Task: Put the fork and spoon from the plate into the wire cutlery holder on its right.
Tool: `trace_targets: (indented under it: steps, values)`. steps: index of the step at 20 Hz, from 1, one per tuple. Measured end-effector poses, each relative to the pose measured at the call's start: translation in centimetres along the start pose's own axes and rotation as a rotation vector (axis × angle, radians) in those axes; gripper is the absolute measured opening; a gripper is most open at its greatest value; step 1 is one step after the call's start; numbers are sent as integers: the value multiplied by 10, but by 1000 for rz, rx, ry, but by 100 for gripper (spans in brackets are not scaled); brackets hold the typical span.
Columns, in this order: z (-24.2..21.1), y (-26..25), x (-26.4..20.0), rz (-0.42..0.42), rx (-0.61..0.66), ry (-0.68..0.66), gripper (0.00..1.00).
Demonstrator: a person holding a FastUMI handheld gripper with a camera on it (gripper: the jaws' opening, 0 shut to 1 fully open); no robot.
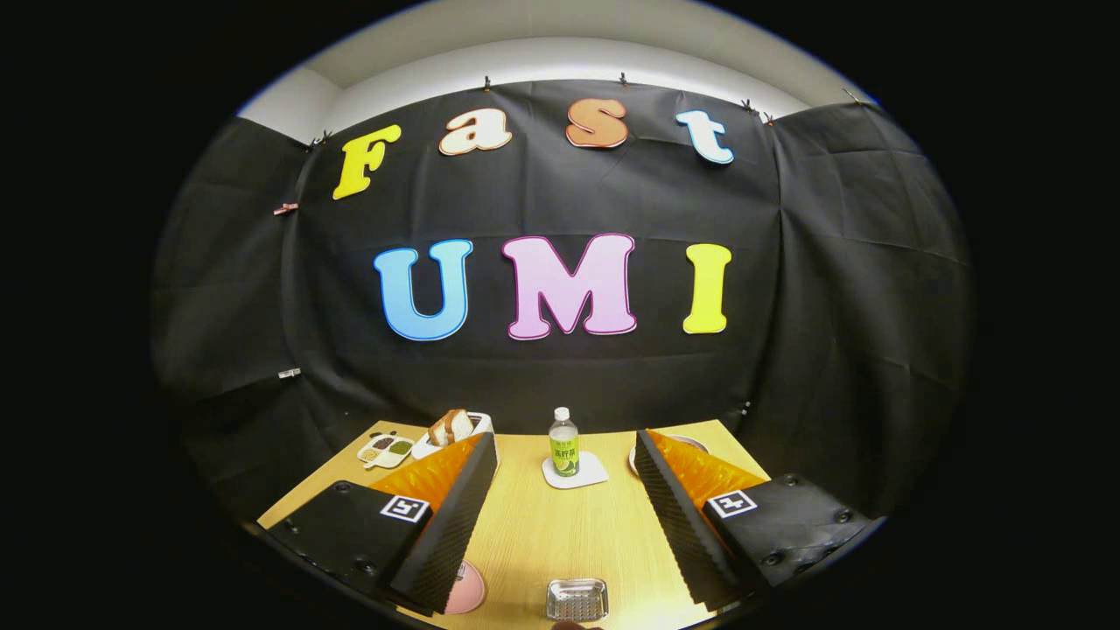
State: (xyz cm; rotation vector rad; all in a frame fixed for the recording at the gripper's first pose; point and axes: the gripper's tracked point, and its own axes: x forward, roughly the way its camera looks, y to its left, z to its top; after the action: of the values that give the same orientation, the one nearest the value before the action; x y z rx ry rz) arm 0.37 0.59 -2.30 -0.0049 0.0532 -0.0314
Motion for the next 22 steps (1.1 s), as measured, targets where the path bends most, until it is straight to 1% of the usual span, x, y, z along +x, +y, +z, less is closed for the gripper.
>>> trace_targets:
  steps: [3, 6, 9, 11, 14, 17, 22]
  values:
    - [0, 2, -1, -13, -9, -8, 99]
    - [-3, -2, 0, -44, -15, -11, 99]
    - [-17, 7, -2, -54, -14, 8, 99]
    - [-32, 17, -1, -39, -25, 44, 99]
    - [-68, 39, 1, -13, -22, 156, 99]
    - [-127, 68, 2, 22, -59, 341, 99]
    - [-219, 120, -1, 110, -38, 630, 99]
